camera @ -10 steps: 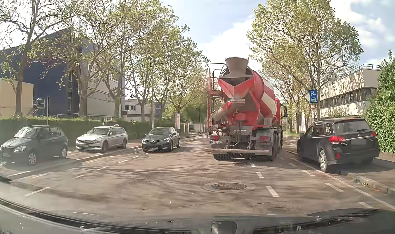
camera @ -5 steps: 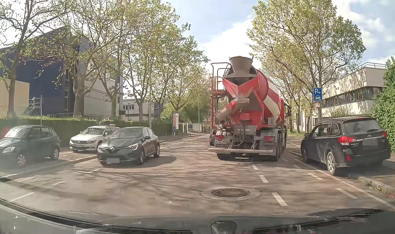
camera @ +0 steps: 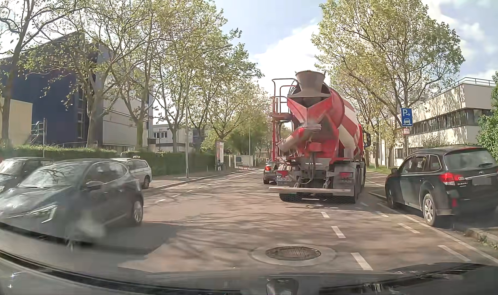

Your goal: Follow the waypoints while adhering to traffic rules and regulations

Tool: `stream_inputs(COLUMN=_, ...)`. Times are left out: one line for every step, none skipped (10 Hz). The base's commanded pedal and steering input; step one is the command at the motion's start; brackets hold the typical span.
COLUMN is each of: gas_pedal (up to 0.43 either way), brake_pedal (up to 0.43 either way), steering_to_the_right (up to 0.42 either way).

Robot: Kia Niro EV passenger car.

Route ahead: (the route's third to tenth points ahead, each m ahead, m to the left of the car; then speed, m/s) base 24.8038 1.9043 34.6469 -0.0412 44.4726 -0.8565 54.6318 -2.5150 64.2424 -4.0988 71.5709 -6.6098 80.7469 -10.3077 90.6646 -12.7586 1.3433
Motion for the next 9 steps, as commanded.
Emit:
stream_inputs(gas_pedal=0.000, brake_pedal=0.000, steering_to_the_right=0.023)
stream_inputs(gas_pedal=0.000, brake_pedal=0.000, steering_to_the_right=0.024)
stream_inputs(gas_pedal=0.000, brake_pedal=0.000, steering_to_the_right=0.024)
stream_inputs(gas_pedal=0.000, brake_pedal=0.000, steering_to_the_right=0.025)
stream_inputs(gas_pedal=0.000, brake_pedal=0.000, steering_to_the_right=0.025)
stream_inputs(gas_pedal=0.000, brake_pedal=0.000, steering_to_the_right=0.025)
stream_inputs(gas_pedal=0.000, brake_pedal=0.000, steering_to_the_right=0.025)
stream_inputs(gas_pedal=0.000, brake_pedal=0.000, steering_to_the_right=0.025)
stream_inputs(gas_pedal=0.000, brake_pedal=0.000, steering_to_the_right=0.025)
